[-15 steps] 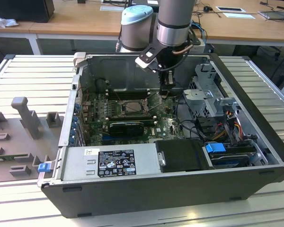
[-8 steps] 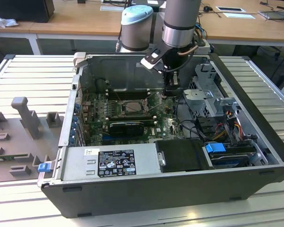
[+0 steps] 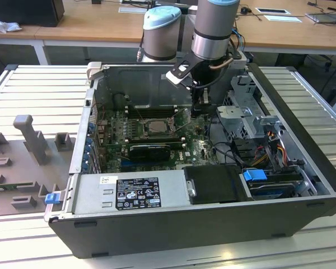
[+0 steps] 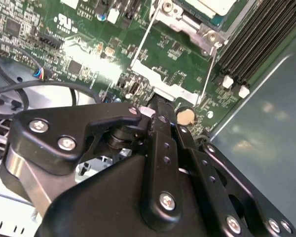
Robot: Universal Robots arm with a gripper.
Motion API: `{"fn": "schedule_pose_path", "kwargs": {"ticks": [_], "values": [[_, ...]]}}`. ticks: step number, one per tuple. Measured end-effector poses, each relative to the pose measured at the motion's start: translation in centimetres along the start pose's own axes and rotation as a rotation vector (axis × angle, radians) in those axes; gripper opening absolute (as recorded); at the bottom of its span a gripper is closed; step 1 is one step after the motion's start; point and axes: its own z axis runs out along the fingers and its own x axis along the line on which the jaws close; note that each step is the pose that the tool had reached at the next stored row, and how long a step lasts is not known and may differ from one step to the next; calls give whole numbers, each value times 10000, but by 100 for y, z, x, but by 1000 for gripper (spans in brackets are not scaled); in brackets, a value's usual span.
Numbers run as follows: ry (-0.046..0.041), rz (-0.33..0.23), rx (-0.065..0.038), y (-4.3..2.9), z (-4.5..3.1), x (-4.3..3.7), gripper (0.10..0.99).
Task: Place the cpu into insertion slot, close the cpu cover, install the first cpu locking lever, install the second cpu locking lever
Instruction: 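Close the cpu cover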
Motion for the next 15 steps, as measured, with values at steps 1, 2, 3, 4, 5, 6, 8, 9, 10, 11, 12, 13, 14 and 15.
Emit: {"fn": "schedule_pose_path", "kwargs": {"ticks": [1, 2, 3, 4, 5, 6, 8, 9, 10, 11, 12, 13, 14, 15], "values": [[-1, -1, 0, -5, 0, 0, 106], [-4, -1, 1, -7, 1, 0, 106], [-13, -3, 1, -8, 1, 0, 106], [-15, -1, 1, -14, 1, 0, 106], [-15, -1, 0, -19, 1, 0, 106], [-14, -1, 0, -29, 1, 0, 106], [-14, -1, 0, -49, 1, 0, 106], [-14, -1, 0, -53, 1, 0, 106], [-14, -1, 0, -56, 1, 0, 106], [-13, -1, 0, -60, 1, 0, 106], [-14, -2, 0, -65, 1, 0, 106], [-14, -1, 0, -69, 1, 0, 106], [-14, -1, 0, -72, 1, 0, 106], [-14, -1, -1, -82, 1, 0, 106]]}}
